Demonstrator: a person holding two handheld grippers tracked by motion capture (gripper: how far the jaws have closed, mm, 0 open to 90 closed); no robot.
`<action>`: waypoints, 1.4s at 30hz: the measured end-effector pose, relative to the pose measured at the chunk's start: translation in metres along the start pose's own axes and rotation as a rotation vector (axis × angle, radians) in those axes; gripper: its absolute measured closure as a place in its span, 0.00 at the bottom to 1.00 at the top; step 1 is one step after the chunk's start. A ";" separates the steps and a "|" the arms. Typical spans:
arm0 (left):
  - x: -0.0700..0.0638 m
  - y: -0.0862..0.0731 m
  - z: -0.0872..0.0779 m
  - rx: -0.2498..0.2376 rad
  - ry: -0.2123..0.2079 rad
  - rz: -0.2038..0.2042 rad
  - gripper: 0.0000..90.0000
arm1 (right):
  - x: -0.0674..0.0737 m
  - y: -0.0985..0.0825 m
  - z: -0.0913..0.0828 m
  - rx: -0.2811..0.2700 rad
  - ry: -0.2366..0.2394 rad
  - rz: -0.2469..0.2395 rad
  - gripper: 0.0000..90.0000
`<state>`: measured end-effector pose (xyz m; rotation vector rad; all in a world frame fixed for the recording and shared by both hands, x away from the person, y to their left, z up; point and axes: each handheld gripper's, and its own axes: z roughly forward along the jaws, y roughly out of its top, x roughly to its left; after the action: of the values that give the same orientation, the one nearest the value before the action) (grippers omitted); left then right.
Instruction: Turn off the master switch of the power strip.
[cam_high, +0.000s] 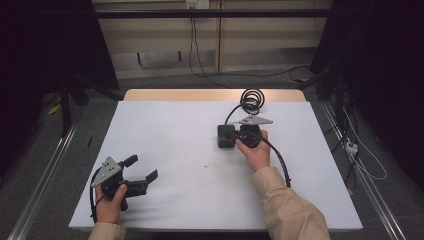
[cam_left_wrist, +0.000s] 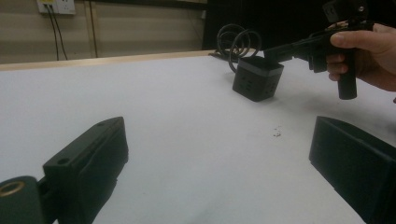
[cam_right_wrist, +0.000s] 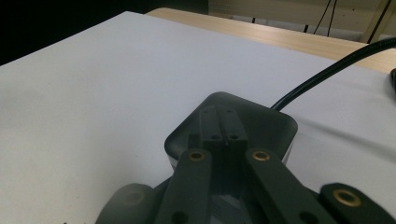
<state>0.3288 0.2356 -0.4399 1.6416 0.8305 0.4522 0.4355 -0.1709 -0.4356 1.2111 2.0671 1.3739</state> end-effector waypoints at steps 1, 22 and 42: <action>0.000 0.000 0.000 0.001 0.000 0.004 0.05 | 0.000 0.000 0.000 -0.003 0.001 0.003 1.00; 0.001 -0.001 0.000 0.003 0.001 -0.005 0.05 | -0.002 -0.003 -0.001 -0.025 0.015 0.021 1.00; 0.002 0.000 0.002 0.002 -0.001 -0.004 0.05 | -0.002 -0.001 -0.001 -0.014 0.014 0.007 1.00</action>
<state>0.3314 0.2359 -0.4408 1.6418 0.8334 0.4476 0.4350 -0.1730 -0.4365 1.2068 2.0611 1.4017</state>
